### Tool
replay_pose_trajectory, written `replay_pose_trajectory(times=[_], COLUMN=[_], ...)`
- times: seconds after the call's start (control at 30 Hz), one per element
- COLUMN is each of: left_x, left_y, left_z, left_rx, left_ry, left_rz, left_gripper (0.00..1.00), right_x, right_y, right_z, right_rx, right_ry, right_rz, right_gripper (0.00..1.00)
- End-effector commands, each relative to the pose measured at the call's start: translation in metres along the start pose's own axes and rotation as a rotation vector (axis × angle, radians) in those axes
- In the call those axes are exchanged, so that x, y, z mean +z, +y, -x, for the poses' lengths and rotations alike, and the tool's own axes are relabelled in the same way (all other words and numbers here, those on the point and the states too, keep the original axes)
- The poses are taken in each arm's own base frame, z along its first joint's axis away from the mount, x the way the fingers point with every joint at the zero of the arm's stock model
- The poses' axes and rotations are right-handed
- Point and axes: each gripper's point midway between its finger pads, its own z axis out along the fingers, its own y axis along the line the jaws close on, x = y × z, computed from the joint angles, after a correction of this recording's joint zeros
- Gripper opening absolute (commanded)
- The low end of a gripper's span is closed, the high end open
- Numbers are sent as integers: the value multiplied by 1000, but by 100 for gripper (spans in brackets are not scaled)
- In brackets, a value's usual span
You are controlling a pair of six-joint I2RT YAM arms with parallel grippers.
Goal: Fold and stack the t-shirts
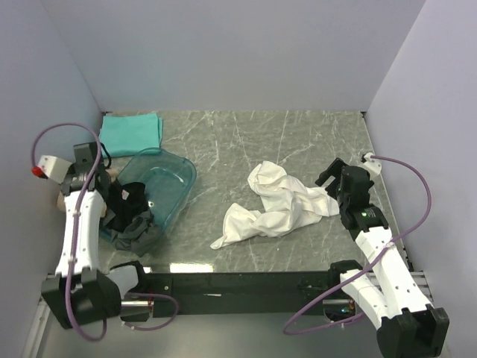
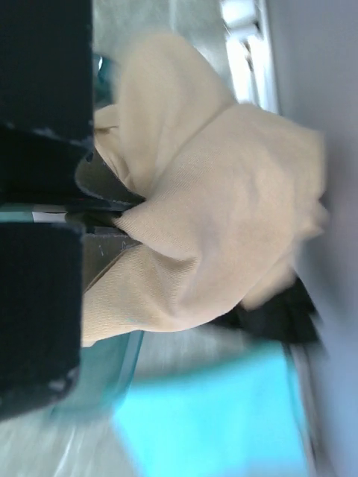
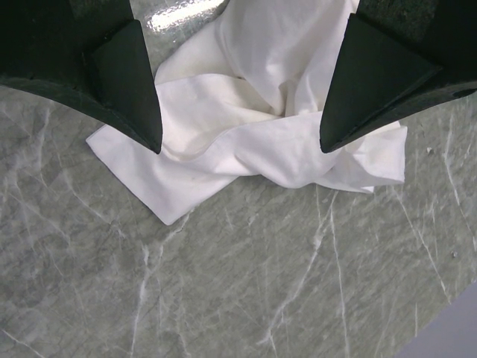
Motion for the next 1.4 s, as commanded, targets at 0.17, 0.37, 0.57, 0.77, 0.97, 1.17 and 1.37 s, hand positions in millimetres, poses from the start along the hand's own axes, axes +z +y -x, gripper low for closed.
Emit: replay_pose_trajectory(times=[0.17,0.37,0.57,0.77,0.97,1.17,1.37], left_x=[-121,-176,-166,-102,-28,38,64], left_y=[-64,-97,-105,-87,-62,-17,17], left_z=[74,53,6,-77,-139,-130,-110], left_rx=[-123,-71,11,117,198,132,53], left_ry=[-114,-42,6,96,233,211,153], left_rz=[-435,-644,-642,-471,-318,-102,40], left_gripper=[1,1,1,1,1,1,1], right_x=[-3,-3,-2,-2,-3,-5,-5], right_y=[0,-1,-2,-3,-4,-5,-6], right_z=[13,14,12,11,12,15,15], right_rx=[7,8,5,6,4,5,3], right_ry=[-48,-54,-47,-46,-47,-62,-57], right_rz=[-8,-9,-16,-17,-24,-23,-34], right_gripper=[91,91,91,91,91,91,91])
